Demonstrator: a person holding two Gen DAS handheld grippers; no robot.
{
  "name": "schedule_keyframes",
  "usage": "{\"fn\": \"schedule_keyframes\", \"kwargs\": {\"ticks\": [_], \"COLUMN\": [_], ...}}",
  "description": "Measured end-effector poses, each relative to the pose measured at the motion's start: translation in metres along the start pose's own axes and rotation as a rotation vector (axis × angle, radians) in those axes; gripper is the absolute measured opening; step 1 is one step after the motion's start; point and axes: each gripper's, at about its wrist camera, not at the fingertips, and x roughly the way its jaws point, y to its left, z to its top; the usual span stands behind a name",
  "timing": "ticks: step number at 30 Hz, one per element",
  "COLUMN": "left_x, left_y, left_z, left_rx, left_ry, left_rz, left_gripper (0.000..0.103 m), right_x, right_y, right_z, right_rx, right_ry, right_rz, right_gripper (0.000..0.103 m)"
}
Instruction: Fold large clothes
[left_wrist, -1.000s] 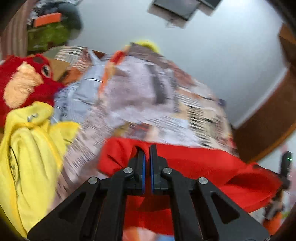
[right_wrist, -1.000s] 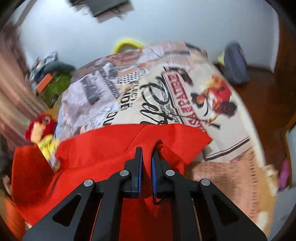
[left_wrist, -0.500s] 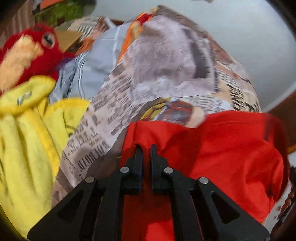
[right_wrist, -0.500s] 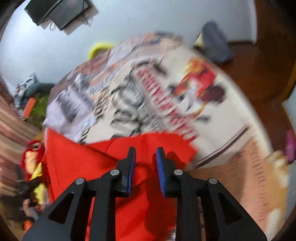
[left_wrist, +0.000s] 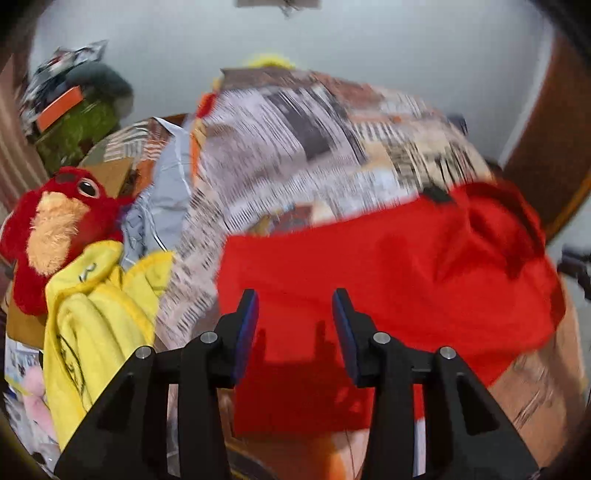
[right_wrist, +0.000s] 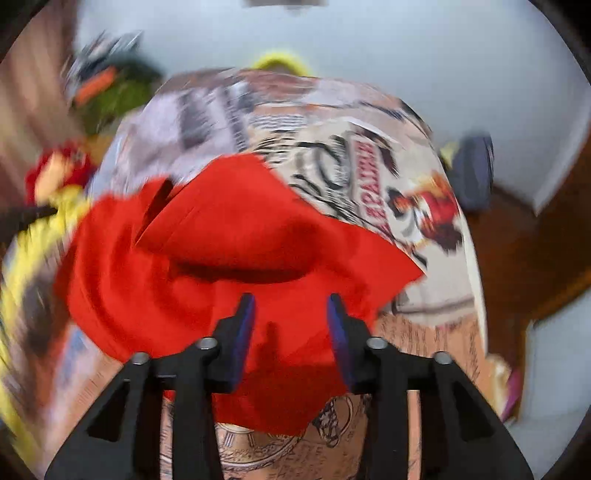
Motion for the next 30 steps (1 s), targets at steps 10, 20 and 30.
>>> {"fn": "schedule_keyframes", "kwargs": {"ticks": [10, 20, 30], "left_x": [0.063, 0.057, 0.037], "left_y": [-0.019, 0.019, 0.058], "left_z": [-0.028, -0.023, -0.042], "left_rx": [-0.004, -0.050, -0.224], "left_ry": [0.149, 0.101, 0.099], "left_rz": [-0.058, 0.044, -0.001], "left_gripper": [0.041, 0.041, 0.041], "right_x": [0.056, 0.072, 0.030], "right_y": [0.044, -0.118, -0.101], "right_z": [0.034, 0.051, -0.021], "right_rx": [-0.087, 0.489, 0.444], "right_ry": [0.004, 0.020, 0.041], "right_rz": [-0.069, -0.242, 0.048], "right_gripper": [0.060, 0.060, 0.060]}}
